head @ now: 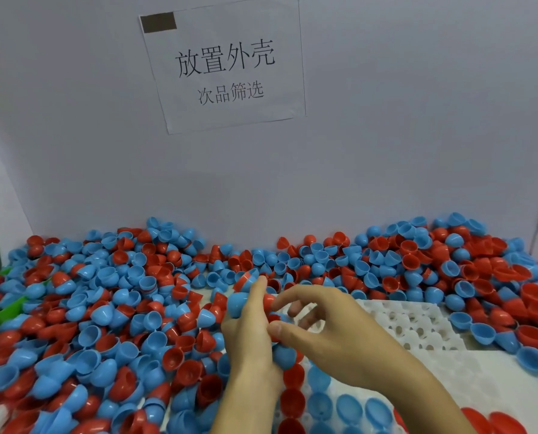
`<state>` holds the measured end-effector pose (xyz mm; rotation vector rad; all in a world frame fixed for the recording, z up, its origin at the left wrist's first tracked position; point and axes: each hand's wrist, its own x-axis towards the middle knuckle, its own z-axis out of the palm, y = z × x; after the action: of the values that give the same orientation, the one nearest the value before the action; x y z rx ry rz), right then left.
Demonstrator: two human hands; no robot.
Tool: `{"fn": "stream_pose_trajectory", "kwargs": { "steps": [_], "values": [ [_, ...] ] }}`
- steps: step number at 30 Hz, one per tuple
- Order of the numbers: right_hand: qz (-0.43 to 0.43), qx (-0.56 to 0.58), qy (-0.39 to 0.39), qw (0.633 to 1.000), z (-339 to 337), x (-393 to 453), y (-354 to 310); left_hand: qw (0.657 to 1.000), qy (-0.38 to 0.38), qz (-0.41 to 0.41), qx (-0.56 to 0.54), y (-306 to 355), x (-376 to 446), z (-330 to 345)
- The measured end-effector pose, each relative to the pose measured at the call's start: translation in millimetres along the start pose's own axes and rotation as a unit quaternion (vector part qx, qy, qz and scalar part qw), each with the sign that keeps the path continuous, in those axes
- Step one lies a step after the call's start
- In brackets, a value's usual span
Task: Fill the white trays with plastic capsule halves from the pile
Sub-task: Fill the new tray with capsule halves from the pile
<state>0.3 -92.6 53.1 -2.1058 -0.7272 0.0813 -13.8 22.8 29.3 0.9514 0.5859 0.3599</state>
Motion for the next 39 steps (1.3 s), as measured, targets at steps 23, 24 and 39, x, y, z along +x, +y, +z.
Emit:
{"fn": "stream_pose_trajectory", "kwargs": {
  "steps": [23,24,39],
  "values": [
    [-0.033,0.196,0.098,0.975,16.2,5.0,-4.1,1.0,-0.02,-0.001,0.011,0.9,2.7,-14.4],
    [-0.03,0.203,0.113,0.972,11.2,4.8,-1.3,1.0,-0.018,-0.003,0.01,1.5,3.0,-14.8],
    [-0.009,0.229,0.23,0.946,-24.3,-0.1,11.1,0.998,-0.056,-0.036,0.016,-4.2,10.3,-20.4]
  ]
}}
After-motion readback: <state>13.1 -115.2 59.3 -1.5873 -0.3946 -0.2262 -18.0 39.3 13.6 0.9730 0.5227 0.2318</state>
